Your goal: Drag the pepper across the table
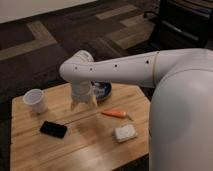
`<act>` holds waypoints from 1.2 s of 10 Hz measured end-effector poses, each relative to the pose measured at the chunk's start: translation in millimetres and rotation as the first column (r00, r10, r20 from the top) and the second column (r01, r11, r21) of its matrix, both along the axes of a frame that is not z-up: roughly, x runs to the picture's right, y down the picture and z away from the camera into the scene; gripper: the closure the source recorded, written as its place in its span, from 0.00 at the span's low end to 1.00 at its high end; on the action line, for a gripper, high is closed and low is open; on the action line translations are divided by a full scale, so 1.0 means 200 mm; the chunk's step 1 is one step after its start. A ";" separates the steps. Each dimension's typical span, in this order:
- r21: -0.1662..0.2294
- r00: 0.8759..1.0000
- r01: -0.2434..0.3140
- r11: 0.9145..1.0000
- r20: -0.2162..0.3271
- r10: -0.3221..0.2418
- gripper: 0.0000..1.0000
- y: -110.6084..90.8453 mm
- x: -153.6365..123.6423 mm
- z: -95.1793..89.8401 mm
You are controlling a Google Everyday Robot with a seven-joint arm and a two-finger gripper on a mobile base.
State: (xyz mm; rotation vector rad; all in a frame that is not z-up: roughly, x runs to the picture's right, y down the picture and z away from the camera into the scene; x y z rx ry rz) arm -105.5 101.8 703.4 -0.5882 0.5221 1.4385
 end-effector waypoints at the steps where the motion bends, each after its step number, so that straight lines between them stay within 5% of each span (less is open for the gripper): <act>1: 0.000 1.000 0.000 1.000 0.000 0.000 0.35 0.00 0.00 0.00; 7: 0.000 1.000 0.000 1.000 -0.001 0.000 0.35 0.00 0.00 0.00; 12: 0.025 0.996 -0.008 1.000 -0.083 0.010 0.35 0.01 0.14 0.06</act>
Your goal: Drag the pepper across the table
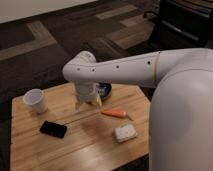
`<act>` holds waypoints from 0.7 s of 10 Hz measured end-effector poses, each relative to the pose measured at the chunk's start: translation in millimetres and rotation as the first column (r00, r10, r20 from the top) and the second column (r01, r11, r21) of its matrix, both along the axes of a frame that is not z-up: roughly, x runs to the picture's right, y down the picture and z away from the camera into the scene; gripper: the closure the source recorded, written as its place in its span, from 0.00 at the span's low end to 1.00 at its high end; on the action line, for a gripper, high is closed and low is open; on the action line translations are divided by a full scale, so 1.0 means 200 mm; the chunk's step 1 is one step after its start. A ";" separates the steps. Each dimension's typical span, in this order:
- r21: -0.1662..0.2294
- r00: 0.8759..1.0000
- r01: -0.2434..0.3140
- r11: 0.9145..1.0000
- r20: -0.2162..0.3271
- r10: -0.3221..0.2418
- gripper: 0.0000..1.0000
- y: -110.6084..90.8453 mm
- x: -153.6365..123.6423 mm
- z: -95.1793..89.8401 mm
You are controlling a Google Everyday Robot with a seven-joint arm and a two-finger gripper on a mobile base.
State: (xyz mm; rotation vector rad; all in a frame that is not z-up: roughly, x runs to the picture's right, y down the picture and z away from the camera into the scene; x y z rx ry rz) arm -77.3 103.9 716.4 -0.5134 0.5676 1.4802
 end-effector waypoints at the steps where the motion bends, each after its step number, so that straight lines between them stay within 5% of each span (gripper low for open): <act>1: 0.002 1.000 -0.003 1.000 0.002 0.003 0.35 0.01 0.02 0.02; 7: -0.008 0.999 -0.031 1.000 0.029 0.031 0.35 0.11 0.17 0.15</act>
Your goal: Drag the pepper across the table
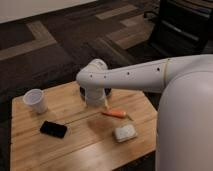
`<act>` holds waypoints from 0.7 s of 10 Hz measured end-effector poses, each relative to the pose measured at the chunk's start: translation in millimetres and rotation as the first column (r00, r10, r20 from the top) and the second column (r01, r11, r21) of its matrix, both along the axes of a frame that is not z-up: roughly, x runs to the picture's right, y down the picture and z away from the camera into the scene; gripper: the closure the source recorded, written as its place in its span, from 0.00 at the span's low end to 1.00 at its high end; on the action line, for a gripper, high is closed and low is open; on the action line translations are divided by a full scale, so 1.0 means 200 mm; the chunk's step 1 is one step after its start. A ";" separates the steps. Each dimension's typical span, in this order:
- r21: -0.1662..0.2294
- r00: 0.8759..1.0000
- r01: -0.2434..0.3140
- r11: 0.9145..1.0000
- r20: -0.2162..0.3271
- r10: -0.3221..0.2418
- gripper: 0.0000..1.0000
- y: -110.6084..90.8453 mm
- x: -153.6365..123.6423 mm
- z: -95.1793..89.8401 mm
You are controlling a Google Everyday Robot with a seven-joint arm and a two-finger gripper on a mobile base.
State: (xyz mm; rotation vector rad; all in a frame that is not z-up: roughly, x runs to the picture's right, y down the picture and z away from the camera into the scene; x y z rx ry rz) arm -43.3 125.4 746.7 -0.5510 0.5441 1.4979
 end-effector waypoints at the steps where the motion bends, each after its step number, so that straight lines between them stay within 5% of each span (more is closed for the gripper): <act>1: -0.001 1.000 -0.007 1.000 0.001 0.007 0.35 0.01 0.02 0.03; 7: -0.018 1.000 0.001 1.000 -0.021 -0.001 0.35 0.05 0.08 0.16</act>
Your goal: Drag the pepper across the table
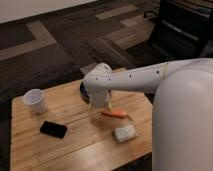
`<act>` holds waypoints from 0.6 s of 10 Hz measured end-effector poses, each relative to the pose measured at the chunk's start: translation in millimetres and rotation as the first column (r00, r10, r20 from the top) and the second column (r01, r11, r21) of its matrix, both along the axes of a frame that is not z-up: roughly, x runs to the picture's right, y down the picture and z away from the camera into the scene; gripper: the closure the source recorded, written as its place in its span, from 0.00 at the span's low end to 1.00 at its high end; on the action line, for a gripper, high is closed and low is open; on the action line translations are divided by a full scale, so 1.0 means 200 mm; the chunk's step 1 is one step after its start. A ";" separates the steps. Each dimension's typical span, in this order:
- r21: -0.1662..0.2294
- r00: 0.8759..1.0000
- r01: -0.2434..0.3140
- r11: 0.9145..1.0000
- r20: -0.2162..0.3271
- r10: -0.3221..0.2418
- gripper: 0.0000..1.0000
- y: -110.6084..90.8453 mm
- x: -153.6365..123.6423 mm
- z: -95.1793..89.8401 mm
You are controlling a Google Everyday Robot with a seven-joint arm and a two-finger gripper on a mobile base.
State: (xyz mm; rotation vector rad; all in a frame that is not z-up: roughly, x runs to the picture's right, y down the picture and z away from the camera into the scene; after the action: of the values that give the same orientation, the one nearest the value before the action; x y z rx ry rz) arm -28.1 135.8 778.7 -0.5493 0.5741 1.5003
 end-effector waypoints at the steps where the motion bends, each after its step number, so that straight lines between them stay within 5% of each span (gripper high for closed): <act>1: -0.006 1.000 0.003 1.000 -0.010 -0.003 0.35 0.01 0.02 0.01; 6: -0.032 0.995 0.009 0.999 -0.096 -0.012 0.35 0.04 0.11 0.06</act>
State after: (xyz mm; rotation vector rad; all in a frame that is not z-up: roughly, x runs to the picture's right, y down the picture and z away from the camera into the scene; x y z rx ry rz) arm -6.0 143.6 791.7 -0.4997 0.6750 1.5159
